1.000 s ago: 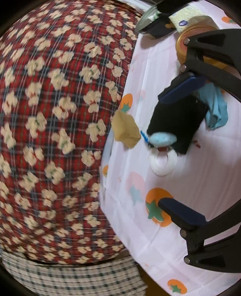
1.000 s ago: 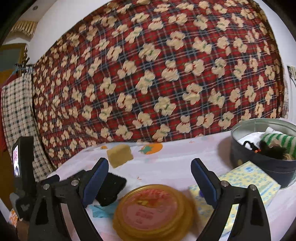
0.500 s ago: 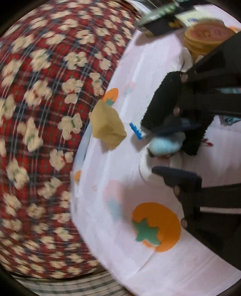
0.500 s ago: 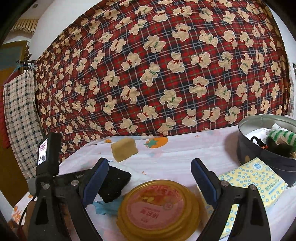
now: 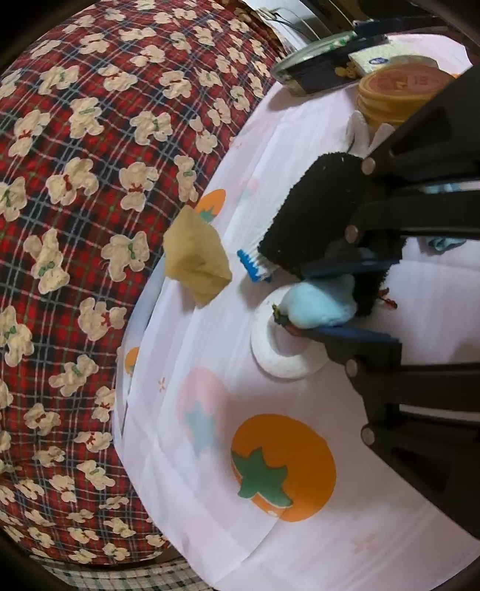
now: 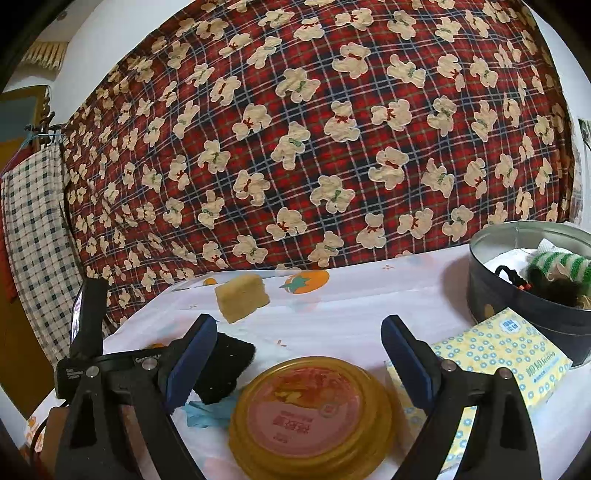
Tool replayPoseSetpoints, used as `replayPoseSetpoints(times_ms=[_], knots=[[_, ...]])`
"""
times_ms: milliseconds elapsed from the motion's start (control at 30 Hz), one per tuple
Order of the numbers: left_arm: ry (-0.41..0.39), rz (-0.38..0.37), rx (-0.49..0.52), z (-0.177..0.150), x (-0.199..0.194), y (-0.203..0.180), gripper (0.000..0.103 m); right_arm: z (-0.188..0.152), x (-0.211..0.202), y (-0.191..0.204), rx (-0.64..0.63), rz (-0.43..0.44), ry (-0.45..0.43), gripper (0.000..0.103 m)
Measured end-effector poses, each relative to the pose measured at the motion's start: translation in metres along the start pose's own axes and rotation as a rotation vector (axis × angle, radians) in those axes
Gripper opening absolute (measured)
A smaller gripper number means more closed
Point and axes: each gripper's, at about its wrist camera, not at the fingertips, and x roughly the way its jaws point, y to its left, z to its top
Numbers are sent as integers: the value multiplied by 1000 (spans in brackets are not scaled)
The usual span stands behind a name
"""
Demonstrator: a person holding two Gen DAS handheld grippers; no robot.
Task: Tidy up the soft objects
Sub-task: 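Grasp the light blue plush toy with the left tool while the right tool reaches the black fuzzy mitt, then close the right tool on the black fuzzy mitt and lift it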
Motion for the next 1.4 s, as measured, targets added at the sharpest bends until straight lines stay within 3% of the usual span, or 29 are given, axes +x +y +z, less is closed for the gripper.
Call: replayPoseSetpoints(times_ms=[33, 200, 400, 567, 667, 867, 967, 1133, 1267, 1300, 1400], knots=[[-1, -2, -1, 0, 0, 0, 17, 0, 0, 0, 1, -1, -1, 92], [-41, -34, 3, 0, -9, -1, 14, 0, -2, -1, 3, 5, -5, 92], [-175, -34, 60, -2, -37, -7, 14, 1, -1, 4, -19, 24, 1, 92], [-322, -56, 2, 3, -64, 6, 14, 3, 11, 16, -14, 67, 31, 92], [-393, -21, -33, 4, -76, 16, 14, 6, 23, 36, -45, 97, 58, 92], [-505, 70, -64, 3, -95, 27, 14, 3, 73, 83, -123, 122, 234, 92], [-507, 147, -57, 4, -95, 29, 14, -4, 98, 102, -176, 109, 323, 92], [-490, 151, -85, 6, -92, 35, 14, -25, 133, 120, -301, 47, 459, 92], [-476, 138, -110, 6, -91, 40, 14, -34, 146, 126, -360, 23, 546, 74], [-469, 127, -119, 6, -90, 42, 14, -34, 146, 126, -380, 11, 544, 60], [-464, 117, -129, 6, -90, 43, 14, -30, 140, 119, -376, 10, 530, 32]])
